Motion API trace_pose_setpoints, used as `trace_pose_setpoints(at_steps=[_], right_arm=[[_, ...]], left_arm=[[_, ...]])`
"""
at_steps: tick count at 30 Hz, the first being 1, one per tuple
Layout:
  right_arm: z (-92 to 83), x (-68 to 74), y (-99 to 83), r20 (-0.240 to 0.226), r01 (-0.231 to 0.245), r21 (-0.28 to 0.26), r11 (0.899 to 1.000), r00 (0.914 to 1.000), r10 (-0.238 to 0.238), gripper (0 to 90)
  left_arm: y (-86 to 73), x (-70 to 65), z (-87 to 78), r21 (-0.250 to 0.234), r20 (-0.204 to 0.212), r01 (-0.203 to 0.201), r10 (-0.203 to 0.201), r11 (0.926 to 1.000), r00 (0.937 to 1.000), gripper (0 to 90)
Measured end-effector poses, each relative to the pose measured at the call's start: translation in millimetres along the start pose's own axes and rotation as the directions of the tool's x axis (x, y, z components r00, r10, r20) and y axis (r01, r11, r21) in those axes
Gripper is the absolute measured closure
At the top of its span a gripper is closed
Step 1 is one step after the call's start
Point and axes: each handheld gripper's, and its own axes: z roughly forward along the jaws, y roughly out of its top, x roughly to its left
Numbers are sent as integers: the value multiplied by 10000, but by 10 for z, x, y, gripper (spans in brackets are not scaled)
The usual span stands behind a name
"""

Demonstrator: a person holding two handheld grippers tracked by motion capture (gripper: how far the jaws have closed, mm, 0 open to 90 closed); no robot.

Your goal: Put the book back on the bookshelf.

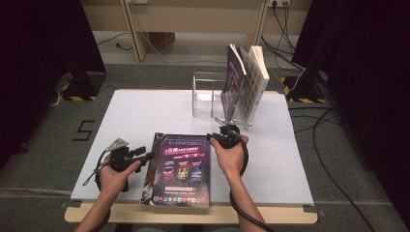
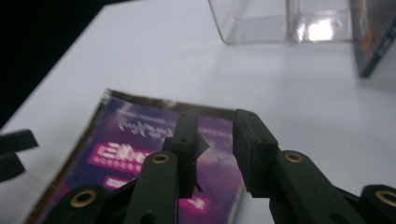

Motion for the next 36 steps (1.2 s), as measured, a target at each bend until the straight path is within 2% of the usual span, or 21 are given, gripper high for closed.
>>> trace_pose_setpoints(at_steps=[1, 5, 9, 11, 14, 17, 27, 28, 34, 36], right_arm=[[9, -16, -42, 44, 30, 85, 10000, 10000, -30, 696], [11, -47, -143, 221, 272, 344, 9990, 9994, -280, 681], [33, -26, -174, 46, 725, 766, 9944, 9973, -731, 663], [68, -11, -200, -2, 823, 1052, 9910, 9966, -827, 660], [142, -21, -238, -83, 855, 1542, 9843, 9963, -852, 657], [179, -27, -253, -59, 862, 1665, 9823, 9962, -864, 656], [259, 3, -233, -155, 1098, 1868, 9763, 9939, -1088, 654], [267, 9, -233, -112, 952, 1937, 9764, 9954, -949, 655], [298, -34, -192, -173, 1112, 2038, 9727, 9938, -1100, 657], [301, -50, -174, -192, 1040, 1970, 9749, 9946, -1022, 656]], left_arm=[[-6, -11, -4, -5, 15, 106, -106, 9999, 9999, 425], [-41, -55, -1, 206, 238, 122, -127, 9997, 9996, 412], [-25, -35, 30, 279, 382, 283, -293, 9992, 9988, 379], [-21, -20, 38, 316, 529, 307, -323, 9990, 9981, 356], [-17, 7, 64, 465, 467, 272, -294, 9985, 9985, 357], [-16, 5, 70, 550, 461, 148, -174, 9984, 9988, 379], [-23, 16, 3, 678, 370, 161, -186, 9976, 9991, 471], [-21, 22, 2, 770, 323, 185, -210, 9969, 9993, 484], [10, 45, 55, 908, 150, 296, -311, 9954, 9994, 529], [15, 44, 74, 912, 122, 308, -320, 9954, 9994, 530]])
